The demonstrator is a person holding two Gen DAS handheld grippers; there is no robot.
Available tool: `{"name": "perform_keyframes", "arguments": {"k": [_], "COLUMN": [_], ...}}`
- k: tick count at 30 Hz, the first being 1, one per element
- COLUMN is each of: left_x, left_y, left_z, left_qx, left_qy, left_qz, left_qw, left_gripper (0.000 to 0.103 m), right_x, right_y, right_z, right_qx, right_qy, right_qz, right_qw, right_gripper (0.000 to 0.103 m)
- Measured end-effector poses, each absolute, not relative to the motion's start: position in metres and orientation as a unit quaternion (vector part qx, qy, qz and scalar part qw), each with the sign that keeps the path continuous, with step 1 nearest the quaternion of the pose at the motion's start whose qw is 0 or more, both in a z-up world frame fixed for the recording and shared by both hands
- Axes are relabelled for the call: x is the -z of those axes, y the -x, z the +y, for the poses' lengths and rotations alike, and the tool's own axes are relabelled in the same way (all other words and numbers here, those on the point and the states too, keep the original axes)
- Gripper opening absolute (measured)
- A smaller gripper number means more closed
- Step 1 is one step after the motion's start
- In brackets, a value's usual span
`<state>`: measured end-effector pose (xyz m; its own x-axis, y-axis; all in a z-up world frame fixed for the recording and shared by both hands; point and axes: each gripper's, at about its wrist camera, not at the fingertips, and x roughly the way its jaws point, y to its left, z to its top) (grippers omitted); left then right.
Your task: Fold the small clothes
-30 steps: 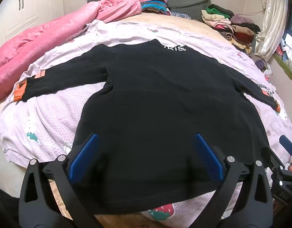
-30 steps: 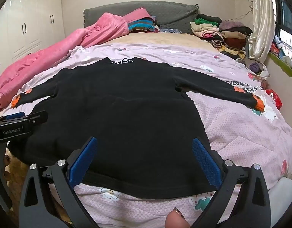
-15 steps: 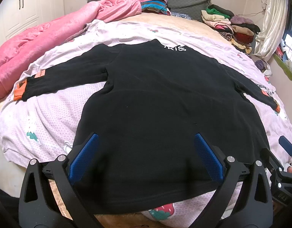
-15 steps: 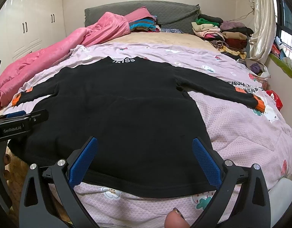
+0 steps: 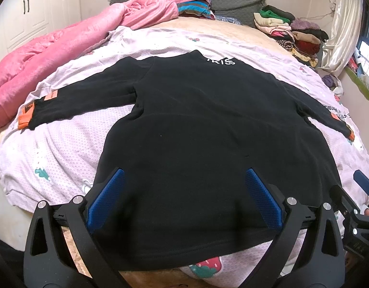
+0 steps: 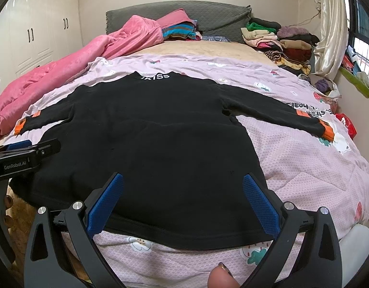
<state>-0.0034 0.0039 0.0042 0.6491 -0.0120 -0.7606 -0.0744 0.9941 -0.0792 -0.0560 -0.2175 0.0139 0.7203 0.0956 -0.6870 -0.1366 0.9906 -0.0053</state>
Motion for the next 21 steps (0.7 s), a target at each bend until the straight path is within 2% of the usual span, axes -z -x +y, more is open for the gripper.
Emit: {"name": "perform_keyframes", "arguments": {"k": [21], "left_x": [-0.0058], "left_y": [0.002], "left_z": [0.0036], "left_qx": [-0.014], "left_qy": [0.05], "left_qz": [0.416], "left_qw": [0.908], "left_gripper": [0.094], "right_x": [-0.0167], "right_y": [0.0531], "right_z": [-0.2137], "right_qx": [-0.065], "right_qy": [0.027], "right_qz": [0.367], "right_qw": [0.927], "right_gripper": [0.099]}}
